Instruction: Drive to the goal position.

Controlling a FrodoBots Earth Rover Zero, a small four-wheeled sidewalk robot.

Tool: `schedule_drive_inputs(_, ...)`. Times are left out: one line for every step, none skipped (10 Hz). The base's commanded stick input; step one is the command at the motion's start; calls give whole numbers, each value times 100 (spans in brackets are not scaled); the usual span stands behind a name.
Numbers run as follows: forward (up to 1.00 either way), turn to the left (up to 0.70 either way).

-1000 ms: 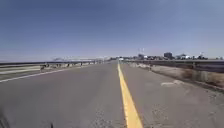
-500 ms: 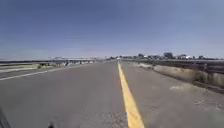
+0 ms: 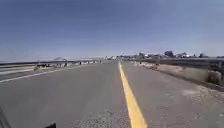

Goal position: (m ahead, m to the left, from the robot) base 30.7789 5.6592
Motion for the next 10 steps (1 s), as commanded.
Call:
schedule_drive_inputs(85,0)
schedule_drive_inputs(85,0)
schedule_drive_inputs(85,0)
schedule_drive_inputs(85,0)
schedule_drive_inputs(85,0)
schedule_drive_inputs(85,0)
schedule_drive_inputs(85,0)
schedule_drive_inputs(85,0)
schedule_drive_inputs(85,0)
schedule_drive_inputs(85,0)
